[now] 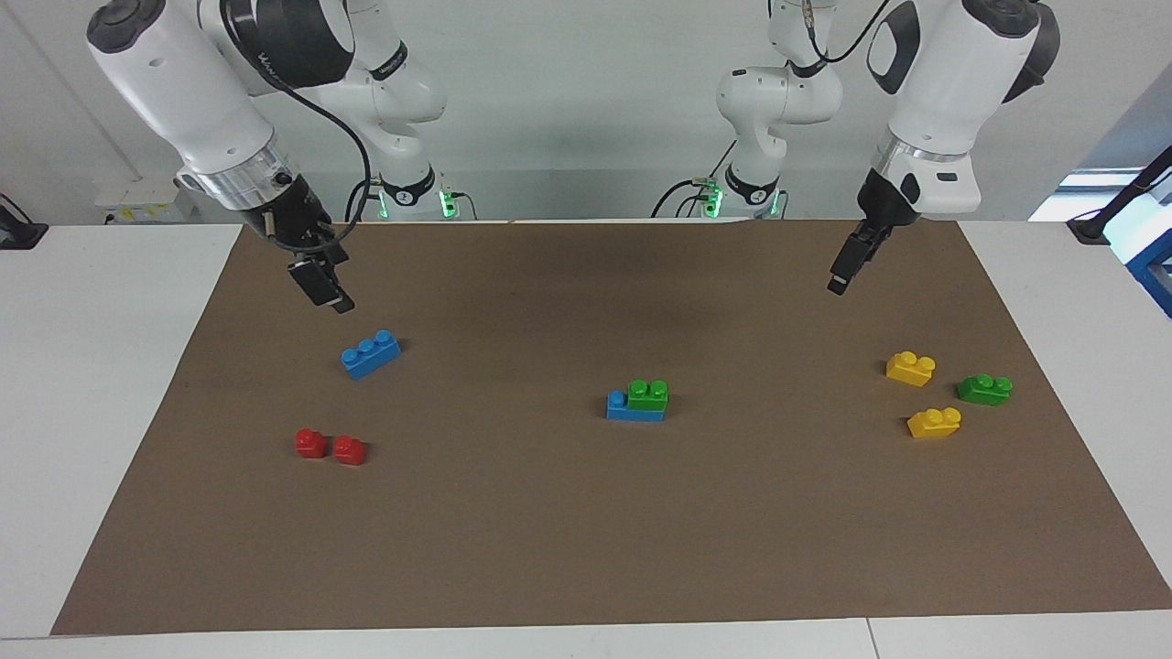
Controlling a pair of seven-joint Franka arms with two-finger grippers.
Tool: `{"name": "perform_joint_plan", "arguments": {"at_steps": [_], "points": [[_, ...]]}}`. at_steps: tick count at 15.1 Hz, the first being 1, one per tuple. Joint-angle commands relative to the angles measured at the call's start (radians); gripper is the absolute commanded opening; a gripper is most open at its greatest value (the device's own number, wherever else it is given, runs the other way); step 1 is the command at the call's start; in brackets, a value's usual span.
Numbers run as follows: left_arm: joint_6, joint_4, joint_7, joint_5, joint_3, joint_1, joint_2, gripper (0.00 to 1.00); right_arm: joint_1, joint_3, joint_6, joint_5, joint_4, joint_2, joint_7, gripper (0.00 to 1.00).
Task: Remove green block with left arm and hold with right
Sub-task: 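Move the left gripper toward the green brick while the right gripper approaches the blue bricks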
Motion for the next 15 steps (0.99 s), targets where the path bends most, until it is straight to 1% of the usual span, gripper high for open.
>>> {"name": "perform_joint_plan", "arguments": {"at_steps": [1,3,4,5,7,8,10,12,15], "points": [[0.104,-0.078,-0.208,-0.004,0.012,-0.054,-0.036,1.00,0.007,0.007,0.018,0.029,0.059,0.071,0.048,1.00],[0.115,-0.091,-0.298,-0.004,0.012,-0.085,-0.036,1.00,0.026,0.007,0.021,0.031,0.056,0.092,0.098,1.00],[0.126,-0.098,-0.373,-0.004,0.012,-0.100,-0.033,1.00,0.024,0.007,0.023,0.043,0.056,0.103,0.106,1.00],[0.146,-0.099,-0.442,-0.004,0.012,-0.108,-0.028,1.00,0.023,0.007,0.023,0.075,0.056,0.114,0.117,1.00],[0.158,-0.099,-0.536,-0.004,0.012,-0.126,-0.016,1.00,0.006,0.007,0.027,0.193,0.056,0.131,0.180,1.00],[0.164,-0.098,-0.588,-0.004,0.012,-0.146,-0.001,1.00,0.001,0.006,0.027,0.222,0.056,0.149,0.188,1.00],[0.178,-0.095,-0.711,-0.002,0.014,-0.186,0.027,1.00,0.006,0.006,0.044,0.235,0.053,0.163,0.188,1.00],[0.171,-0.093,-0.751,-0.002,0.014,-0.218,0.044,1.00,0.016,0.006,0.073,0.238,0.050,0.183,0.206,1.00],[0.151,-0.088,-0.783,-0.002,0.014,-0.262,0.085,1.00,0.019,0.007,0.127,0.302,0.047,0.218,0.205,1.00]]}}
